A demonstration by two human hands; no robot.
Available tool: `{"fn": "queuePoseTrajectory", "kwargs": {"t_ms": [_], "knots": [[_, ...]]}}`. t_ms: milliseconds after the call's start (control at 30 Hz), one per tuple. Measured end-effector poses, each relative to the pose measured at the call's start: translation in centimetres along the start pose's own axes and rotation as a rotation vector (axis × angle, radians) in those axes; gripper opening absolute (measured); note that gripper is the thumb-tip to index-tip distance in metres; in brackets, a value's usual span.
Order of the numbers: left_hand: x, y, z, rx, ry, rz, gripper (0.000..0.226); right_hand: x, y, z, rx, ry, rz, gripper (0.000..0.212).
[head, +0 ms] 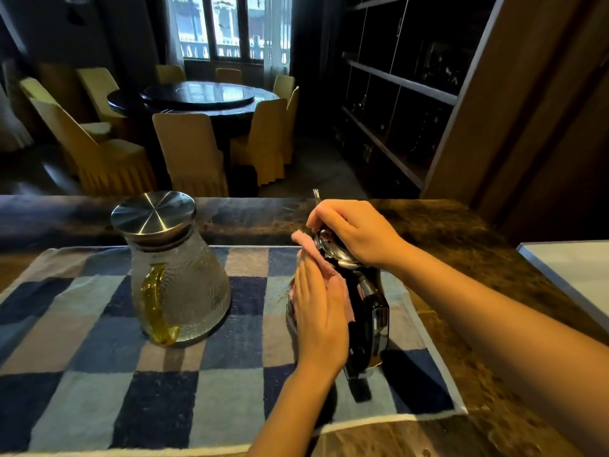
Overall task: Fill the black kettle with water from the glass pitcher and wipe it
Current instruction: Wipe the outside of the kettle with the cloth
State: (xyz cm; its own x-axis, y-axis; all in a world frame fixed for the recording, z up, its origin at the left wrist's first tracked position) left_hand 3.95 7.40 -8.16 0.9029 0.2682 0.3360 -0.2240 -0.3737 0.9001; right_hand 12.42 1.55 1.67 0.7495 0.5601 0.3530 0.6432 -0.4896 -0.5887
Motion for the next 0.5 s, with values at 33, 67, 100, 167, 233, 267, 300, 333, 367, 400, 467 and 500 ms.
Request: {"fn": "queuePoseTrajectory", "kwargs": {"t_ms": [33, 67, 100, 167, 233, 267, 300, 333, 367, 400, 467, 500], "knots": [[0.9, 0.6, -0.1, -0.003, 0.01, 0.039, 0.054, 0.0, -0.1, 0.0, -0.001, 0.001, -0.008, 0.036], [1.7, 0.9, -0.3, 0.013, 0.027, 0.068, 0.053, -0.1, -0.1, 0.1, -0.005, 0.002, -0.011, 0.037], [2.4, 0.8, -0.4, 0.03, 0.032, 0.08, 0.053, -0.1, -0.1, 0.1, -0.009, 0.005, -0.013, 0.038], [3.0, -0.2, -0.6, 0.04, 0.003, 0.046, 0.051, 0.0, -0.1, 0.1, -0.004, 0.012, -0.015, 0.039], [2.2, -2.0, -1.0, 0.079, -0.039, -0.018, 0.051, 0.0, -0.1, 0.1, 0.005, 0.022, -0.002, 0.034], [1.6, -3.1, -1.0, 0.055, -0.038, -0.054, 0.053, 0.0, -0.1, 0.0, 0.005, 0.024, 0.007, 0.033], [1.0, -4.2, -1.1, 0.055, -0.019, -0.082, 0.056, 0.0, -0.1, 0.0, 0.0, 0.021, 0.015, 0.034], [0.0, -4.7, -1.0, 0.075, 0.009, -0.094, 0.056, 0.0, -0.1, 0.0, -0.011, 0.016, 0.024, 0.034], [-1.1, -4.9, -0.7, 0.102, 0.041, -0.111, 0.056, 0.0, -0.1, 0.0, -0.024, 0.011, 0.032, 0.034], [-2.1, -5.0, -0.3, 0.136, 0.077, -0.154, 0.056, -0.1, 0.0, 0.0, -0.034, 0.008, 0.038, 0.033], [-3.8, -3.1, 0.6, -0.053, 0.039, -0.295, 0.052, -0.2, 0.1, 0.0, -0.044, 0.013, 0.043, 0.031], [-4.0, -1.9, 0.8, -0.16, 0.032, -0.323, 0.05, -0.3, 0.1, 0.0, -0.046, 0.019, 0.044, 0.031]]}}
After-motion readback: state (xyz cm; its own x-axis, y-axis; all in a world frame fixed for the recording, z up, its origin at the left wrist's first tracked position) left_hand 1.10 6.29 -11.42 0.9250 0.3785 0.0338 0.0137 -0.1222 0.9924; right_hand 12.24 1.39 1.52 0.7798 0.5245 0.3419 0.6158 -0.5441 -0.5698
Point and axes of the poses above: each hand's wrist, its own x-axis towards the middle knuckle, its own z-axis out of the palm, y = z × x, the point moved 6 cm from there along x, towards the middle knuckle, and after that the axes turned 9 degrees about x, right-handed, at the moved point
